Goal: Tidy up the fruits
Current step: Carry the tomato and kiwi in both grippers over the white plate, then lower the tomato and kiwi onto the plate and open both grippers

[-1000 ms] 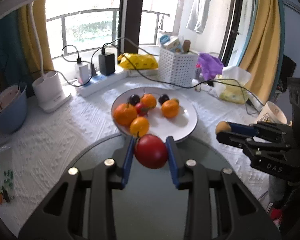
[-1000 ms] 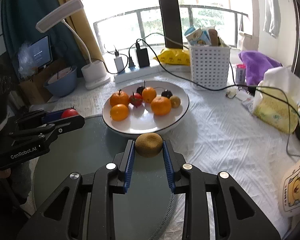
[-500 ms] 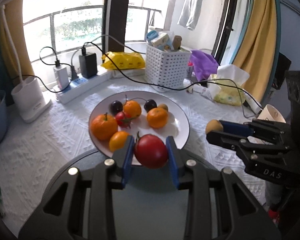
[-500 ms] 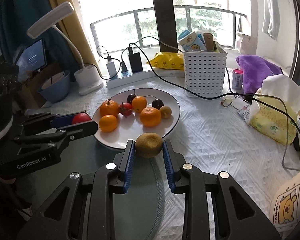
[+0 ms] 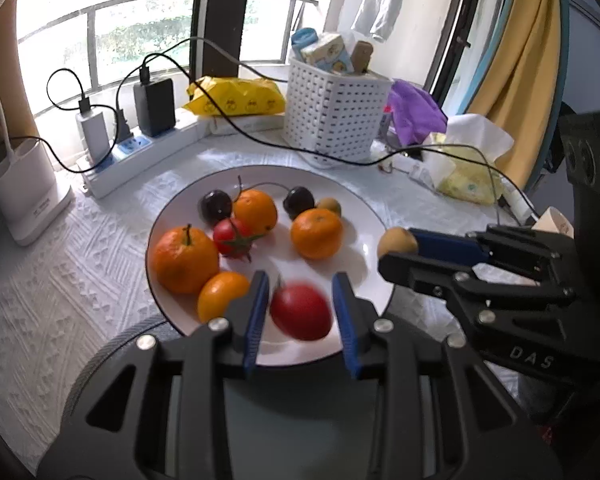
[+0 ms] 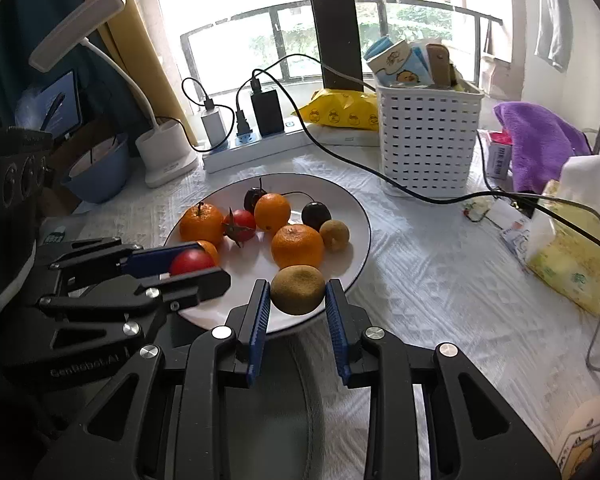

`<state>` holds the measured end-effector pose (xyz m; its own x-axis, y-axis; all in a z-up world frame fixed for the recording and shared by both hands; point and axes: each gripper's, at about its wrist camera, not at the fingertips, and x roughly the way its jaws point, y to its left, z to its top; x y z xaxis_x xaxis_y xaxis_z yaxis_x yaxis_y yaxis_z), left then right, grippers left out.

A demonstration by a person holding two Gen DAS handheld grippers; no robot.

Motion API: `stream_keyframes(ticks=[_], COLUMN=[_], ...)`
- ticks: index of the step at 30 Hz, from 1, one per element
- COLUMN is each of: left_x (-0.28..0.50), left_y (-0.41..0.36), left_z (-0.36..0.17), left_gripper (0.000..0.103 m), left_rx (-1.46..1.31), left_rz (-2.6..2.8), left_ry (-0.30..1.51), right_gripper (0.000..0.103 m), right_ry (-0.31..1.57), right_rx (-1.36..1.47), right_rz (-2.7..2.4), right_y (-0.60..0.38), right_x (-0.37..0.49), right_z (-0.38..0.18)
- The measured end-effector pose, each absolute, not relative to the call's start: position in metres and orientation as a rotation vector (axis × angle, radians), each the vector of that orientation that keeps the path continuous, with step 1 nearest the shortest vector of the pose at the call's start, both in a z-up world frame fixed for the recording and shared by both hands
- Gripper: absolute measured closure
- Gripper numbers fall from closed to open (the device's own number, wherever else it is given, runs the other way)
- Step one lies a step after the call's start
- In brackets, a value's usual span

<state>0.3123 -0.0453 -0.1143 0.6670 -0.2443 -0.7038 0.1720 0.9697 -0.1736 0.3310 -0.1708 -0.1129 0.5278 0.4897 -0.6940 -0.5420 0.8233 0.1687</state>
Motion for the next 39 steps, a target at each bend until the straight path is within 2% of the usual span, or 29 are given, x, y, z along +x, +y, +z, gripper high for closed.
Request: stream_keyframes(ticks=[10, 12, 39], left_x=[0.31, 0.308, 0.234], left_y=[-0.041, -0.04, -0.009], left_z=[-0.116, -0.114, -0.094], left_gripper=[0.064, 0.057, 0.057], left_rx=[-0.091, -0.093, -0.114], left_rz=[-0.226, -0.227, -0.139], left_ry=[0.811, 0.807, 0.73], right_gripper=[0.072, 0.072, 0.072], right_ry=[0.82, 0.82, 0.768], right_rx=[-0.071, -0.071, -0.092], right_rz=[0.611, 0.607, 0.622], right_y=[-0.167, -0.166, -0.159], right_x=[0.339, 0.338, 0.272], right_z=[-0.116, -0.115, -0.097])
